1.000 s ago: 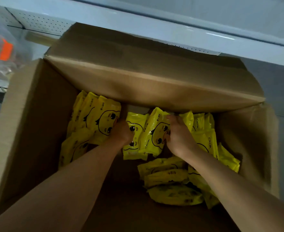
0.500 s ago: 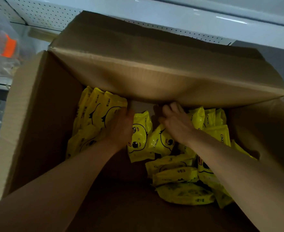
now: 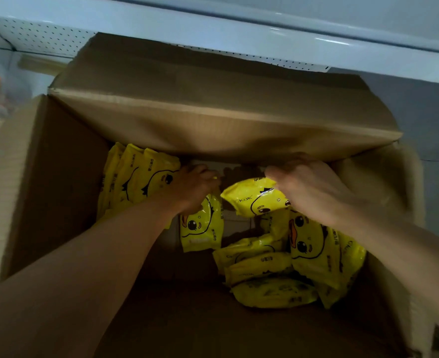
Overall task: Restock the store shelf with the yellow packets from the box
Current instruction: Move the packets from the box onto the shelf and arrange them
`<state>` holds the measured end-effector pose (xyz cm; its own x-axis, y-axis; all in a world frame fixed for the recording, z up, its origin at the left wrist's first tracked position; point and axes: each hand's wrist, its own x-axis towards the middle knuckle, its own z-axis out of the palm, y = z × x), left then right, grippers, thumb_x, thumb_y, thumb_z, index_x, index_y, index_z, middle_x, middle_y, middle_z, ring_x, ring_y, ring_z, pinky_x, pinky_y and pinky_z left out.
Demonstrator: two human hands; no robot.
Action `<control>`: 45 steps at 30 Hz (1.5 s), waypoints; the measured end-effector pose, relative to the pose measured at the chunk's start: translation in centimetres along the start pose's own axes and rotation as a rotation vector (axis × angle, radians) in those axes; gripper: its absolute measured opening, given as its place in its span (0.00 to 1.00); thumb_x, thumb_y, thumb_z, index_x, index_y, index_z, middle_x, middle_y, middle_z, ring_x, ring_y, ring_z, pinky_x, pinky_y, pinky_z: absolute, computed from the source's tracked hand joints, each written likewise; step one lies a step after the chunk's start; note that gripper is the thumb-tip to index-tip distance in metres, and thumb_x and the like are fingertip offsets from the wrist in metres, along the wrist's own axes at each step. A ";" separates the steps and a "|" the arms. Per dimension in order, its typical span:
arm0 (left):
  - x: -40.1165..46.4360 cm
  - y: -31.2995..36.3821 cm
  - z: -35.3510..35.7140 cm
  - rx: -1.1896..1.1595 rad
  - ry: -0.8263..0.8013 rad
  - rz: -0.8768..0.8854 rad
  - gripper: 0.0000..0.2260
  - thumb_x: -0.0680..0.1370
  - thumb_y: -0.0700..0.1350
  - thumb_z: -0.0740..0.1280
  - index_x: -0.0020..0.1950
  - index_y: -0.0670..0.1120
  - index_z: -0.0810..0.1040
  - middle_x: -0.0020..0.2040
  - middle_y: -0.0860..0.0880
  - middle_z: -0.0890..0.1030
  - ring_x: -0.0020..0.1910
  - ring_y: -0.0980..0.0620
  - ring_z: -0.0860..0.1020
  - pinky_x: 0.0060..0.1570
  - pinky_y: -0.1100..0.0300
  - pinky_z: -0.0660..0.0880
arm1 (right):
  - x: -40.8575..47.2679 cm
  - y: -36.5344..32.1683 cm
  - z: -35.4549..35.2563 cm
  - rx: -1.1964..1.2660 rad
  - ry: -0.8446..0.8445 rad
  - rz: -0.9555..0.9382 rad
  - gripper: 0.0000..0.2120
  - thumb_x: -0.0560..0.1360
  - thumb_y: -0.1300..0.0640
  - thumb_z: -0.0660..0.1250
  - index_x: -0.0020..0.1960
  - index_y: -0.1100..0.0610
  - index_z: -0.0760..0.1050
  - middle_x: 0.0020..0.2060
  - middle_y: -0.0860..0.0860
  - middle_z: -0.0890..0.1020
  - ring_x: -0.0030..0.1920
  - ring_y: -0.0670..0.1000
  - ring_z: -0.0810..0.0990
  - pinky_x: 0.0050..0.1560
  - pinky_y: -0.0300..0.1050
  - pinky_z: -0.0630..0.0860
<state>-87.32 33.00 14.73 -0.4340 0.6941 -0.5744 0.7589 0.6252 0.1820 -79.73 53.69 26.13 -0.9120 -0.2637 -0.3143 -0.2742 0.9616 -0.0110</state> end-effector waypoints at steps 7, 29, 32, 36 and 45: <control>1.2 0.8 -0.3 -0.123 -0.134 -0.068 0.36 0.65 0.47 0.78 0.70 0.54 0.66 0.65 0.44 0.61 0.65 0.42 0.69 0.58 0.53 0.72 | -2.0 1.4 0.3 0.277 -0.051 0.276 0.09 0.80 0.54 0.58 0.59 0.54 0.70 0.39 0.56 0.78 0.45 0.60 0.77 0.39 0.43 0.60; -17.3 1.2 -11.6 -0.467 0.320 -0.415 0.13 0.75 0.50 0.68 0.58 0.49 0.78 0.56 0.46 0.79 0.58 0.45 0.75 0.54 0.54 0.71 | -6.5 -0.8 -11.0 0.441 0.260 0.260 0.05 0.79 0.56 0.58 0.49 0.53 0.73 0.41 0.55 0.79 0.44 0.60 0.77 0.44 0.51 0.73; -21.1 2.1 -15.8 -0.510 0.439 -0.441 0.13 0.75 0.50 0.69 0.58 0.48 0.78 0.53 0.46 0.80 0.55 0.46 0.77 0.49 0.57 0.71 | -8.0 -1.1 -15.8 0.483 0.318 0.224 0.06 0.79 0.56 0.59 0.46 0.56 0.71 0.34 0.54 0.76 0.37 0.58 0.74 0.40 0.49 0.69; -25.8 3.6 -21.7 -0.478 0.541 -0.486 0.03 0.72 0.54 0.65 0.39 0.62 0.76 0.37 0.54 0.76 0.44 0.47 0.78 0.43 0.57 0.72 | -10.9 -1.3 -22.4 0.586 0.440 0.146 0.10 0.76 0.49 0.56 0.37 0.49 0.66 0.26 0.49 0.69 0.30 0.52 0.67 0.34 0.47 0.64; -33.2 6.7 -33.6 -0.497 0.792 -0.483 0.10 0.73 0.46 0.64 0.33 0.57 0.73 0.38 0.51 0.77 0.44 0.47 0.77 0.44 0.56 0.74 | -14.5 0.2 -34.7 0.560 0.624 0.070 0.14 0.79 0.60 0.60 0.36 0.49 0.64 0.28 0.49 0.69 0.32 0.53 0.68 0.35 0.47 0.64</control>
<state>-84.19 26.15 61.84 -0.9669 0.2545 -0.0196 0.2138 0.8494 0.4825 -77.20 55.07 63.61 -0.9679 -0.0369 0.2487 -0.1685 0.8295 -0.5325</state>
